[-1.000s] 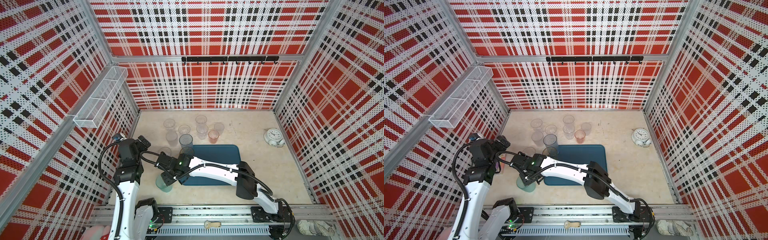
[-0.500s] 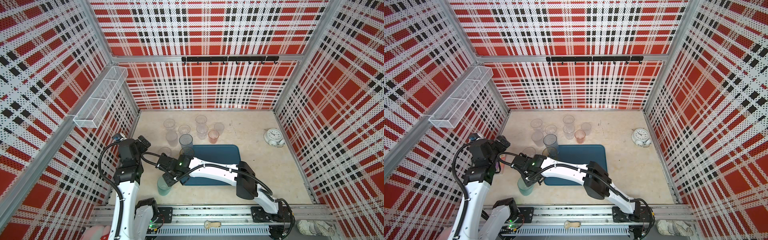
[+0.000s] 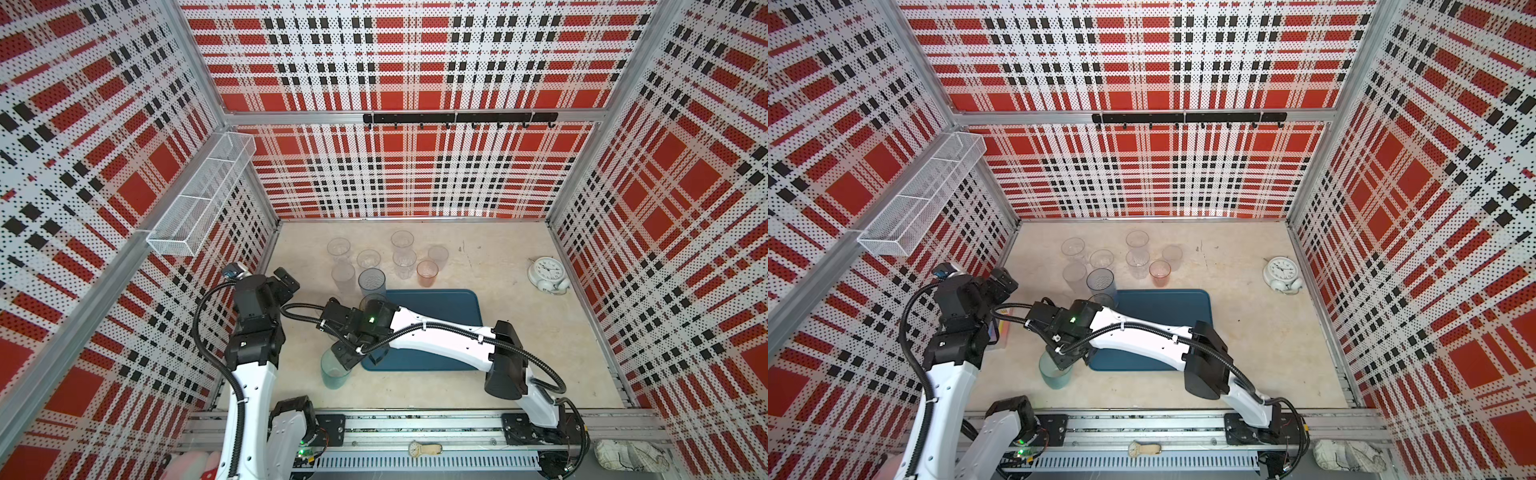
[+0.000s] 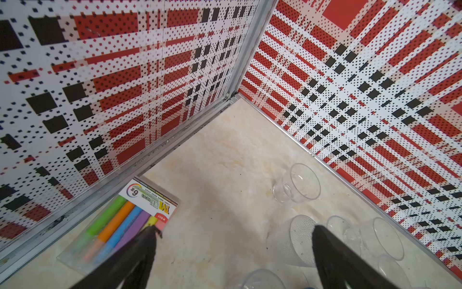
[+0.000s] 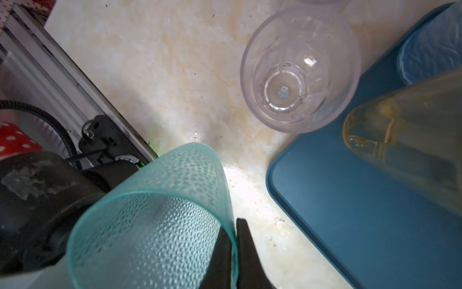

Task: Place the glasses into the tray
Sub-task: Pick up the glass from the bottom-left of the table, then place the glass on the tray.

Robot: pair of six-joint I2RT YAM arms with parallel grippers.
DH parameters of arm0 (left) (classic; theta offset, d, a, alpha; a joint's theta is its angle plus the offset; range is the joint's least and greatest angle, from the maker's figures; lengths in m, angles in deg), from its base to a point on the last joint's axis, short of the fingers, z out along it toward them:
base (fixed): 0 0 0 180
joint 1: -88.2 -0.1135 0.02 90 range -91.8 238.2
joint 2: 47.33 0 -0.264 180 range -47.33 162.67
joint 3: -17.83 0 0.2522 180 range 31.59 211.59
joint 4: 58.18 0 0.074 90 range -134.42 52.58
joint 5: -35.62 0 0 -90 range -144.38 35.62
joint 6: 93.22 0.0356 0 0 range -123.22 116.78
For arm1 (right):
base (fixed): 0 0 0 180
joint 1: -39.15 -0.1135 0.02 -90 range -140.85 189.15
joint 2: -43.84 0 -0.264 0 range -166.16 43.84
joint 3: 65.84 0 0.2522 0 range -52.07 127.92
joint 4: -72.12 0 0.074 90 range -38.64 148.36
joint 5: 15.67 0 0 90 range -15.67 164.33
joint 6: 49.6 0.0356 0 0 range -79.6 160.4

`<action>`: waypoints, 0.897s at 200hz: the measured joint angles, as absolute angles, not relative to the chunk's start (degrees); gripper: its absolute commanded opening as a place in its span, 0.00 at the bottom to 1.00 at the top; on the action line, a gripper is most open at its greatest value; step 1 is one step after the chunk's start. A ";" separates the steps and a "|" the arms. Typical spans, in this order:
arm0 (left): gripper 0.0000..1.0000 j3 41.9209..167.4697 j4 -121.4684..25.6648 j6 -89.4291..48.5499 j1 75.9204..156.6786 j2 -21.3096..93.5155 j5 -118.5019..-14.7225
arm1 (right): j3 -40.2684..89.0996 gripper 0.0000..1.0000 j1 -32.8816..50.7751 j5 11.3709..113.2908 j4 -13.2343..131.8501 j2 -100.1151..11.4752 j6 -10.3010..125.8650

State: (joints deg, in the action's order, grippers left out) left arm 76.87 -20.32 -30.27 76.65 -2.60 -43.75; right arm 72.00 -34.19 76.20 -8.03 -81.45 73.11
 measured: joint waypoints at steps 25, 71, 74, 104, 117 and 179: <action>0.97 76.87 -20.32 -30.01 76.71 -2.36 -43.75 | 71.60 0.02 -33.16 77.73 -12.23 -79.79 69.96; 1.00 75.53 -21.87 -30.40 83.51 -2.53 -40.91 | 66.79 0.02 -30.65 80.02 -13.89 -76.93 66.53; 1.00 75.32 -22.11 -30.44 84.36 -2.55 -40.56 | 66.40 0.02 -30.48 80.05 -13.85 -76.77 66.44; 0.99 74.18 -23.86 -31.16 94.59 -1.68 -35.05 | 61.61 0.02 -28.90 80.92 -11.79 -75.07 65.33; 0.99 74.18 -24.80 -31.36 97.04 -0.59 -33.28 | 59.65 0.02 -28.49 81.20 -10.79 -74.57 65.06; 0.99 74.18 -26.57 -32.39 99.40 1.45 -29.15 | 56.32 0.02 -27.37 81.33 -6.81 -74.19 64.04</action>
State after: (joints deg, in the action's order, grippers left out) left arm 74.18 -26.57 -32.39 99.40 1.45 -29.15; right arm 56.32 -27.37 81.33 -6.81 -74.19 64.04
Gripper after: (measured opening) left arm 0.989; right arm 0.072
